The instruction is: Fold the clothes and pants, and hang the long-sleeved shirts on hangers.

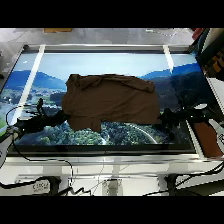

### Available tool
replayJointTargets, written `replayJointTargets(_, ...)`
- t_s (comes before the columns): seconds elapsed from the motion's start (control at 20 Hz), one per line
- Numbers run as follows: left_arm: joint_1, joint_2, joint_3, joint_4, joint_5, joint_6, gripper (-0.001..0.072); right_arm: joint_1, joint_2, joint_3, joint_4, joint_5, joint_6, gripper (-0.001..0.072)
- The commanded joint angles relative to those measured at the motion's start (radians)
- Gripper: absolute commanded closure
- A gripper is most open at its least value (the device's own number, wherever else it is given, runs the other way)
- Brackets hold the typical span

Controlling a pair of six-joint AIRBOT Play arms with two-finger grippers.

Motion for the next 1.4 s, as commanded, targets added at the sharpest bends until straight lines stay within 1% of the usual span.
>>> replayJointTargets(0.0,0.0,0.0,0.0,0.0,-0.023,0.0,0.0691,0.007,0.0,-0.002,0.0,0.028,0.001,0.0522)
replayJointTargets(0.05,0.0,0.0,0.0,0.0,-0.023,0.0,0.0691,0.007,0.0,-0.002,0.0,0.043,-0.008,0.0539)
replayJointTargets(0.1,0.0,0.0,0.0,0.0,-0.023,0.0,0.0691,0.007,0.0,-0.002,0.0,0.054,-0.02,0.066)
replayJointTargets(0.15,0.0,0.0,0.001,0.0,-0.025,0.0,0.0692,0.007,0.001,0.0,0.001,0.06,-0.027,0.0696)
replayJointTargets(0.3,0.0,0.002,0.005,0.0,-0.083,0.0,0.0692,0.011,0.002,0.001,0.024,0.096,-0.036,0.0696)
replayJointTargets(0.4,0.0,0.019,0.005,0.0,-0.114,0.001,0.0693,0.028,0.024,0.001,0.031,0.138,-0.079,0.0697)
replayJointTargets(0.5,0.002,0.078,0.016,0.0,-0.113,0.0,0.0693,0.057,0.077,0.001,0.034,0.158,-0.111,0.0698)
replayJointTargets(0.7,0.012,0.287,0.134,0.0,-0.117,0.0,0.0693,0.115,0.269,0.065,0.033,0.154,-0.112,0.0698)
replayJointTargets(0.9,0.062,0.562,0.309,0.0,-0.099,0.0,0.0693,0.124,0.537,0.241,0.033,0.151,-0.099,0.0697)
replayJointTargets(1.0,0.106,0.708,0.375,0.0,-0.032,0.0,0.0692,0.124,0.675,0.349,0.031,0.144,-0.099,0.0698)
replayJointTargets(1.1,0.134,0.86,0.401,0.0,0.098,0.0,0.0692,0.124,0.804,0.452,-0.004,0.108,-0.097,0.0698)
replayJointTargets(1.2,0.135,0.997,0.401,0.0,0.246,0.0,0.0692,0.124,0.917,0.542,-0.08,0.048,-0.051,0.0698)
replayJointTargets(1.35,0.135,1.149,0.401,0.0,0.362,0.0,0.0692,0.124,1.048,0.628,-0.18,-0.045,-0.017,0.0698)
